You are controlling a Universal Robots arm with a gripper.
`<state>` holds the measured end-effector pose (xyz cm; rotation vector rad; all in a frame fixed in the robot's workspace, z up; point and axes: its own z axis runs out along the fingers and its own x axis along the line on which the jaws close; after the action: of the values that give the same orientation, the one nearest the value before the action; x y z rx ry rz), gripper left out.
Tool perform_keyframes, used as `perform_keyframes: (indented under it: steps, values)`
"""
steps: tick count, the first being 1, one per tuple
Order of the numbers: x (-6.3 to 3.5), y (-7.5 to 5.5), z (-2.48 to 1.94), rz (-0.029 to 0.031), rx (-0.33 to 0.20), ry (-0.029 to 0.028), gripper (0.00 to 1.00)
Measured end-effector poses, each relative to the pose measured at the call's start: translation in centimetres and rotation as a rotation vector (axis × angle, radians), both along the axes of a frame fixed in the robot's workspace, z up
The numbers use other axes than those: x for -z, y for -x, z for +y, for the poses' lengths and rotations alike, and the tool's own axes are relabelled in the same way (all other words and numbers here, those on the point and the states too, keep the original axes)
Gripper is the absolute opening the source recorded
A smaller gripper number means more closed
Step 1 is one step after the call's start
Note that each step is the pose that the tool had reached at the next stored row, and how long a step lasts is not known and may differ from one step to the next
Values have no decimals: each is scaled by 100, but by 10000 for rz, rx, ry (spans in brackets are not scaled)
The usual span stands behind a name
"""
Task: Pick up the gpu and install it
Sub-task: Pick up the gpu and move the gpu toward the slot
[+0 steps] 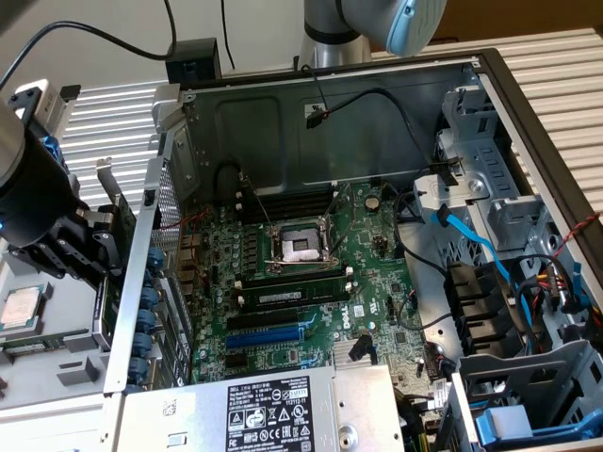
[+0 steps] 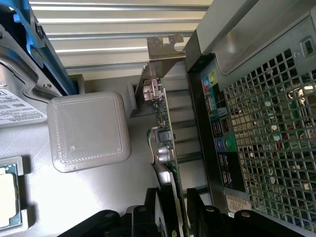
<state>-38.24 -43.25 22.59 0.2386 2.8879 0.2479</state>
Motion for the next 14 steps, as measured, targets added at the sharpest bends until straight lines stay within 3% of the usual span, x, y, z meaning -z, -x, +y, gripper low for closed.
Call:
perform_keyframes:
  steps: [5, 8, 10, 14]
  values:
    - [0, -30, -3, 83, 0, -27, 38]
    - [0, -50, -5, 178, 0, -124, 38]
    - [0, -65, -6, 305, 0, -191, 38]
    - [0, -98, -8, 543, 1, -264, 38]
